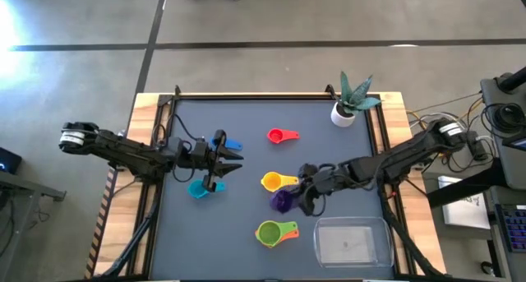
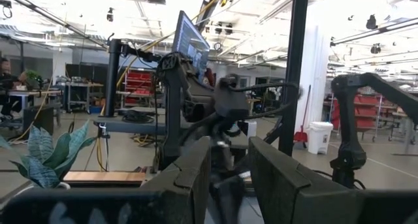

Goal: Nest measuring cups in basket
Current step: Stack the violet measuring cup on top of the green measuring cup

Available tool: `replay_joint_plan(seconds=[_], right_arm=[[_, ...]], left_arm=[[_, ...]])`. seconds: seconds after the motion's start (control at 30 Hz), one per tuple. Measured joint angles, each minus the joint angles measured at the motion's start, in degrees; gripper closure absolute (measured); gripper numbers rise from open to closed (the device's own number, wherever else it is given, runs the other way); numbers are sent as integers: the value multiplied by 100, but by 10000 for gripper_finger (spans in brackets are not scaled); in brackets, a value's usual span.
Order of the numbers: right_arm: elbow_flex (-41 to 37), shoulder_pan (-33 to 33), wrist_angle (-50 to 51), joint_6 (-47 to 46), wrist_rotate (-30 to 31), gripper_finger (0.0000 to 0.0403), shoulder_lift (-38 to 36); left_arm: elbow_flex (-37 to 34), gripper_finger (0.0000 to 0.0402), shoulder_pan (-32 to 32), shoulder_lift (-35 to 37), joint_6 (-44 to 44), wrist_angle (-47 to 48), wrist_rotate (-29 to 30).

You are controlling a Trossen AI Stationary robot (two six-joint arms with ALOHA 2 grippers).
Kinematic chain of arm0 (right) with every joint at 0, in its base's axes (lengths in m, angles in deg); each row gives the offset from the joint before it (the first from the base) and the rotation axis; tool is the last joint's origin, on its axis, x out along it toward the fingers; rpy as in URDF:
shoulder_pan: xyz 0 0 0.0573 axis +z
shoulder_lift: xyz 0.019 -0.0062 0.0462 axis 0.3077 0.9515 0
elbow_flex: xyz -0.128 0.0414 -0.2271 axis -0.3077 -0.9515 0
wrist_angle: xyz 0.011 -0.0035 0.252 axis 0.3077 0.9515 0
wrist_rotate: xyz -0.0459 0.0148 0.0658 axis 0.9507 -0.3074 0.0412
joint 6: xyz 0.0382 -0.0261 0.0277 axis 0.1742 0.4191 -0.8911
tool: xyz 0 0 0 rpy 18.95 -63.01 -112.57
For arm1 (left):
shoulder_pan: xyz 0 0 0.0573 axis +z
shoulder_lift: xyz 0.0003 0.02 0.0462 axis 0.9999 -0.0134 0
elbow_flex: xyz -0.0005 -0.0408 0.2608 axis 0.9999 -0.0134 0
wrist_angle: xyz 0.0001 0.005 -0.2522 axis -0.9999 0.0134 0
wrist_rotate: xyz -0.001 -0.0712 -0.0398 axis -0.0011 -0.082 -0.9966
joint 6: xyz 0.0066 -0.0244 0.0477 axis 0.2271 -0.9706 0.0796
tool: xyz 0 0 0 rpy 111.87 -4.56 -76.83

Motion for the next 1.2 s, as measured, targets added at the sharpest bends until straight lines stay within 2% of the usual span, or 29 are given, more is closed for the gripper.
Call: replay_joint_plan(seconds=[0.4, 0.67, 0.97, 1.2], right_arm=[[1491, 267, 63, 16, -956, 394, 1495], [2391, 486, 1015, 0, -1083, 394, 2228], [2386, 497, 1380, -16, -880, 390, 2162], [2364, 497, 1623, 30, -875, 343, 2192]], left_arm=[[0, 316, 0, 89, -95, 164, 4], [0, 316, 2, 118, -95, 173, 7], [0, 316, 2, 118, -110, 195, 7], [0, 316, 2, 118, -110, 216, 7]])
